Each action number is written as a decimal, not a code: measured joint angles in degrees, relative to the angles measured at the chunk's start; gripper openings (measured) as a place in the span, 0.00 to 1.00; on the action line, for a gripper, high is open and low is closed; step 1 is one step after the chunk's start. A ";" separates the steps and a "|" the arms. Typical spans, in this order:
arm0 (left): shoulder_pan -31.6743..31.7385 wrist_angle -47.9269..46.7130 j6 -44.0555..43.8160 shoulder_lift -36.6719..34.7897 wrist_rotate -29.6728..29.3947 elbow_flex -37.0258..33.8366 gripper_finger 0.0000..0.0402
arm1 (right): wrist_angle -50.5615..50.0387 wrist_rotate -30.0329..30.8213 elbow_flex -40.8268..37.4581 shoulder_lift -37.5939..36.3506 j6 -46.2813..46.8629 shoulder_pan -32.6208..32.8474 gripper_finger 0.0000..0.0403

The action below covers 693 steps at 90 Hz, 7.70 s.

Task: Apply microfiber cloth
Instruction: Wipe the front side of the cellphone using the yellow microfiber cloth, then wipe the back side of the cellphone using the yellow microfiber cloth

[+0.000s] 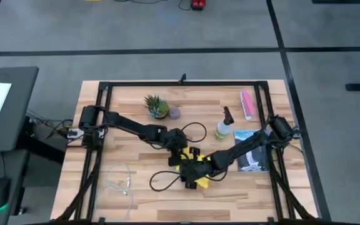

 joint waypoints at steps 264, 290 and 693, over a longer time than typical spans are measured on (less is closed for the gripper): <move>-1.20 -4.61 8.40 -6.60 -0.48 0.55 0.54 | -37.65 0.33 0.00 -3.88 47.44 15.70 0.00; -5.14 -7.31 35.53 -9.84 3.57 0.68 0.55 | -37.03 5.76 -0.04 -4.33 50.22 16.06 0.00; -7.96 -17.86 25.59 -5.42 -5.18 3.97 0.87 | -26.52 8.78 0.00 -4.28 39.65 14.08 0.03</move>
